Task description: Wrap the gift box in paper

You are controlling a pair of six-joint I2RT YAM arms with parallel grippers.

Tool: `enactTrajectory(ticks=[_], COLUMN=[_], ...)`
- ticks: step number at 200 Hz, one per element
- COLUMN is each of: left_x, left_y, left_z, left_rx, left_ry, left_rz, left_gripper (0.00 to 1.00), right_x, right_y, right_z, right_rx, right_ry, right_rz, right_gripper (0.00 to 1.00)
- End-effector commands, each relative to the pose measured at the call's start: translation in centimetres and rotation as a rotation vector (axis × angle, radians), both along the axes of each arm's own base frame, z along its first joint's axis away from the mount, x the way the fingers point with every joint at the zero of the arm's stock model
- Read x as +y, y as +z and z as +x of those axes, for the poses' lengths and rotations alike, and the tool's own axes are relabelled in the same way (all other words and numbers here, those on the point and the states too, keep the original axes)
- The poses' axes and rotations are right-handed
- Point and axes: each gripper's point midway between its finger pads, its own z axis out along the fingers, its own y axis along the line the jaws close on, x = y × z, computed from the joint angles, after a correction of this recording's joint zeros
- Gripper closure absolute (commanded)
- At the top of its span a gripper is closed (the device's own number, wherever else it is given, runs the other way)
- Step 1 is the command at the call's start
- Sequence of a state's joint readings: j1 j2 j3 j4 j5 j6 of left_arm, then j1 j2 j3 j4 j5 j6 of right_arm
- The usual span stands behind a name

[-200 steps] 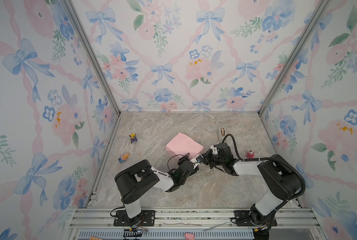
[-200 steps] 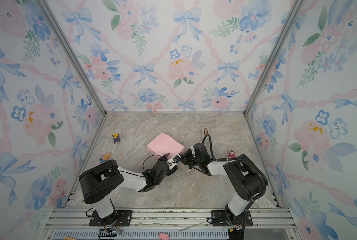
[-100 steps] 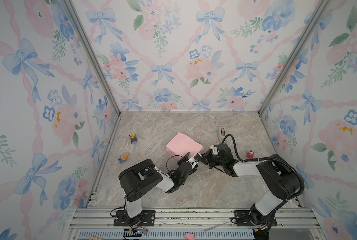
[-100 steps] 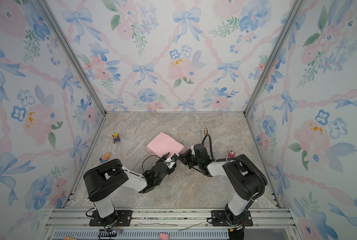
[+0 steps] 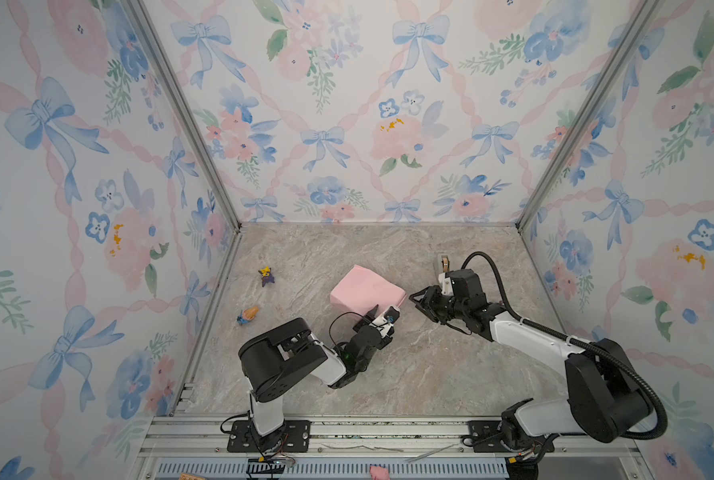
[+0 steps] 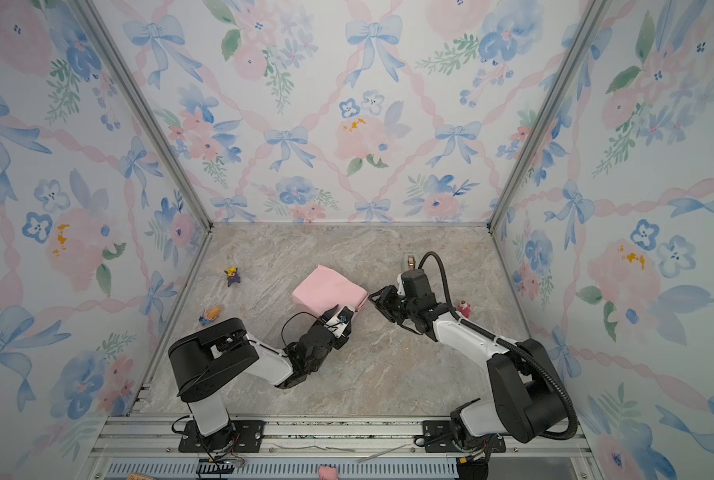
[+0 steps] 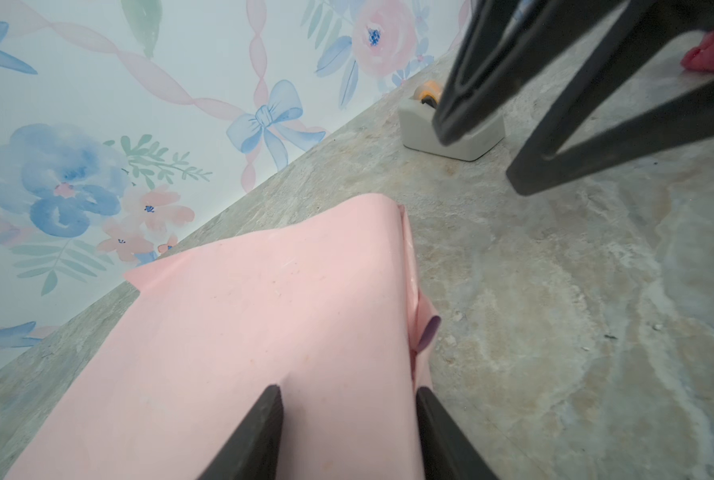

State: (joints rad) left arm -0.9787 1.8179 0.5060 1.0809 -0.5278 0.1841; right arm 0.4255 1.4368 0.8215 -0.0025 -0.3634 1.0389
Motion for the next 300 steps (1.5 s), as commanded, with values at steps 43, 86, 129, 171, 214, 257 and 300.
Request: enactTrajectory(ticks=[43, 86, 129, 171, 214, 257, 300], left_x=[4.7, 4.7, 4.8, 4.7, 4.5, 4.4, 4.1], left_y=[-12.7, -12.7, -13.2, -13.5, -13.5, -13.6, -13.7], left_z=[-5.1, -5.1, -5.3, -5.7, -5.8, -5.8, -5.9], left_rx=[0.378, 0.374, 0.366, 0.380, 0.380, 0.387, 0.389], left_ry=[-0.020, -0.029, -0.065, -0.084, -0.105, -0.103, -0.113], left_rz=[0.266, 0.281, 0.334, 0.335, 0.342, 0.335, 0.332], left_gripper=[0.50, 0.50, 0.51, 0.51, 0.51, 0.52, 0.52], right_x=[1.6, 3.1, 2.7, 1.2, -0.7, -0.7, 2.9], right_y=[-3.3, -3.9, -5.3, -5.4, -4.5, -3.8, -5.1], right_z=[2.0, 4.9, 3.6, 1.2, -0.2, -1.6, -1.4], right_rx=[0.069, 0.066, 0.112, 0.142, 0.119, 0.098, 0.106], right_ry=[0.279, 0.348, 0.372, 0.374, 0.324, 0.174, 0.187], right_rz=[-0.208, -0.218, -0.215, -0.238, -0.254, -0.127, -0.095], right_gripper=[0.40, 0.43, 0.50, 0.52, 0.50, 0.60, 0.73])
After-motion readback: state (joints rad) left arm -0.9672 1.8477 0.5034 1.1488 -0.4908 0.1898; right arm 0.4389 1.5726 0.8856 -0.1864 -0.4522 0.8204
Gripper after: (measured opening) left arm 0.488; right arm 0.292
